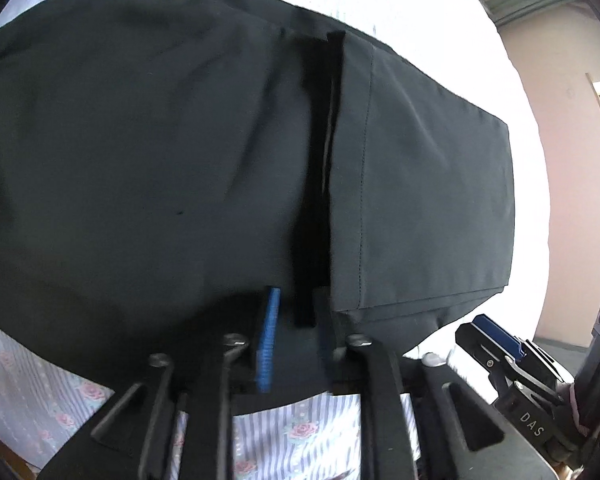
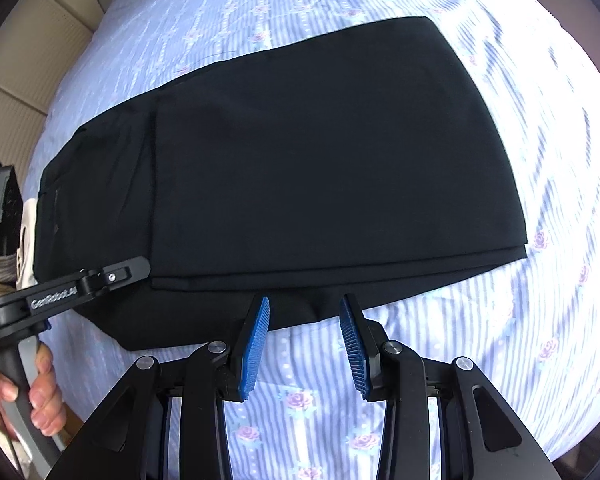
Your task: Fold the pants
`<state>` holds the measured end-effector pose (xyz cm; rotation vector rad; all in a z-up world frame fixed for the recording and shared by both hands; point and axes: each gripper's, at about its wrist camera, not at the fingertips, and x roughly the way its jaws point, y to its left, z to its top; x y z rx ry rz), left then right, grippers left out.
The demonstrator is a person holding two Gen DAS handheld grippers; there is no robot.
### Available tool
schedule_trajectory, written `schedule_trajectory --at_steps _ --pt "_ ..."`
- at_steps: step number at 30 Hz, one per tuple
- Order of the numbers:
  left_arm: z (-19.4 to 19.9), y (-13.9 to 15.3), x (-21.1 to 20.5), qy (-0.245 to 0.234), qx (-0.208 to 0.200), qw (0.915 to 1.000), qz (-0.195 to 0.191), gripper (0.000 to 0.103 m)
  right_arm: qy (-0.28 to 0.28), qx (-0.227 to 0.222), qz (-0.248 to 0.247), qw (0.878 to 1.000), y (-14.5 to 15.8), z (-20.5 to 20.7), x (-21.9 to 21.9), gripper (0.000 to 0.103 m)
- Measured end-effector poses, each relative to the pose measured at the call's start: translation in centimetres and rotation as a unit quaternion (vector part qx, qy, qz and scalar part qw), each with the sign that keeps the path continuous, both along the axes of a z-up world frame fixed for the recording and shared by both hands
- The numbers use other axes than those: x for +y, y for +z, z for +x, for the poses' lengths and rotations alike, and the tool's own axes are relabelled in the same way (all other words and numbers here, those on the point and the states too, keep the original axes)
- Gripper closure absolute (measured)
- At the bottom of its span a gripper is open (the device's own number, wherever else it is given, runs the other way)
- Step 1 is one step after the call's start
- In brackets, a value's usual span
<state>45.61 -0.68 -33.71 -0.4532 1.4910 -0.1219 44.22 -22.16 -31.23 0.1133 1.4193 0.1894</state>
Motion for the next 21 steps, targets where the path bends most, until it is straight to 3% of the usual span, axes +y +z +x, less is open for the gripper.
schedule_trajectory --at_steps 2,6,13,18,21 --pt "-0.5 1.1 1.1 0.011 -0.013 0.9998 0.010 0.079 0.005 -0.003 0.002 1.000 0.6 0.0 0.6 0.065" --pt "-3.5 4.4 4.9 0.044 -0.050 0.9971 0.035 0.059 0.019 -0.019 0.001 1.000 2.6 0.2 2.2 0.065" --pt "-9.9 8.1 13.1 0.101 -0.080 0.9880 0.086 0.039 0.046 -0.048 -0.008 0.998 6.1 -0.5 6.2 0.065" --pt "-13.6 7.6 18.9 0.160 -0.072 0.9821 0.069 0.035 0.059 -0.054 -0.007 0.997 7.6 -1.8 10.4 0.056" --pt "-14.9 6.7 22.5 0.193 -0.068 0.9786 0.020 0.035 0.067 -0.053 -0.007 0.996 8.0 -2.9 13.7 0.055"
